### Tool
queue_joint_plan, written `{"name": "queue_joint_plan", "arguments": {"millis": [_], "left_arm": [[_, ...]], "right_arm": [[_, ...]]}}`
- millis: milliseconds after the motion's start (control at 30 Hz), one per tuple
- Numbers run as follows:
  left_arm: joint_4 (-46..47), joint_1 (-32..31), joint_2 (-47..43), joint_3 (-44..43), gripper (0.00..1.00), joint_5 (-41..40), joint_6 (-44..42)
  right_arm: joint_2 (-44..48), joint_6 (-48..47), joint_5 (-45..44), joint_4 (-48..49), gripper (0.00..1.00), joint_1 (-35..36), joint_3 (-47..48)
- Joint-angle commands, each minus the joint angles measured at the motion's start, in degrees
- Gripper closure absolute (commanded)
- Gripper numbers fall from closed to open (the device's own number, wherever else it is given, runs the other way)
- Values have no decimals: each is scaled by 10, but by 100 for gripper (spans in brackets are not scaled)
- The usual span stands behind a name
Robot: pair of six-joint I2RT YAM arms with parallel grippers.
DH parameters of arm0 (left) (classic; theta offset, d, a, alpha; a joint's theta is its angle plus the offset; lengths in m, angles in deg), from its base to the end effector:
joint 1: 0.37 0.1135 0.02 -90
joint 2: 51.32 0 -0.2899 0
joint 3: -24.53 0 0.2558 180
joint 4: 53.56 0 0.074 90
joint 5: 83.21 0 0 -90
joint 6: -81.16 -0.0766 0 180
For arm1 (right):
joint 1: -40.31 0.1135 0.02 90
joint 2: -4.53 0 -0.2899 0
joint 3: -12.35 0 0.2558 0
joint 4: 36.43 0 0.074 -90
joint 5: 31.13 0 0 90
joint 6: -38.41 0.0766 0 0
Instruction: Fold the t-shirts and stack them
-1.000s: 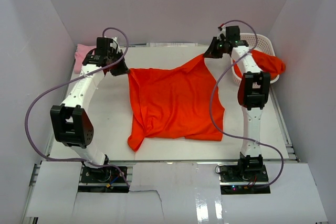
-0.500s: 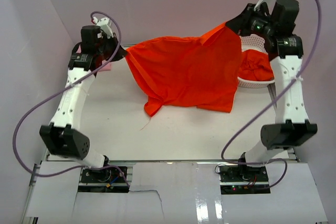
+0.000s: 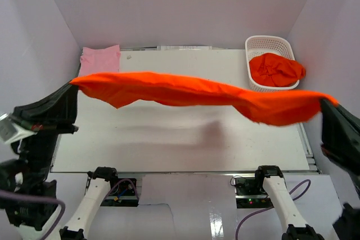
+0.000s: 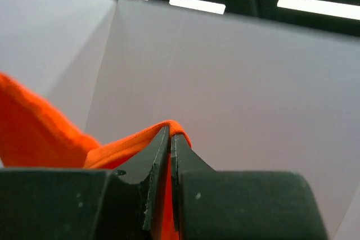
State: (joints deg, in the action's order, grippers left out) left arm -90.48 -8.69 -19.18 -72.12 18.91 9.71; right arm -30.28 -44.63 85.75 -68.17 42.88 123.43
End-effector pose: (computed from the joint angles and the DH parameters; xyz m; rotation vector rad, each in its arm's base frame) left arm 0.0141 -0.0183 0.5676 0.0939 1.1120 -0.5351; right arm -0.0573 0.0321 0.6273 -0.4155 0.7981 0.3411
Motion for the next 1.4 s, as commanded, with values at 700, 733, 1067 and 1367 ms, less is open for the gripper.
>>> {"name": "queue_joint_plan", "arguments": {"millis": [700, 733, 1067, 1367], "left_arm": [[1, -8, -80, 341, 100, -60, 150], [12, -8, -69, 360, 100, -69, 152], [200, -7, 218, 437, 100, -145, 152], [285, -8, 469, 291, 100, -163, 106]], "right_arm": [[113, 150, -122, 113, 92, 10, -446], [106, 152, -120, 118, 92, 10, -472], [-131, 162, -78, 251, 92, 12, -556], [-448, 140, -28, 281, 92, 12, -362]]}}
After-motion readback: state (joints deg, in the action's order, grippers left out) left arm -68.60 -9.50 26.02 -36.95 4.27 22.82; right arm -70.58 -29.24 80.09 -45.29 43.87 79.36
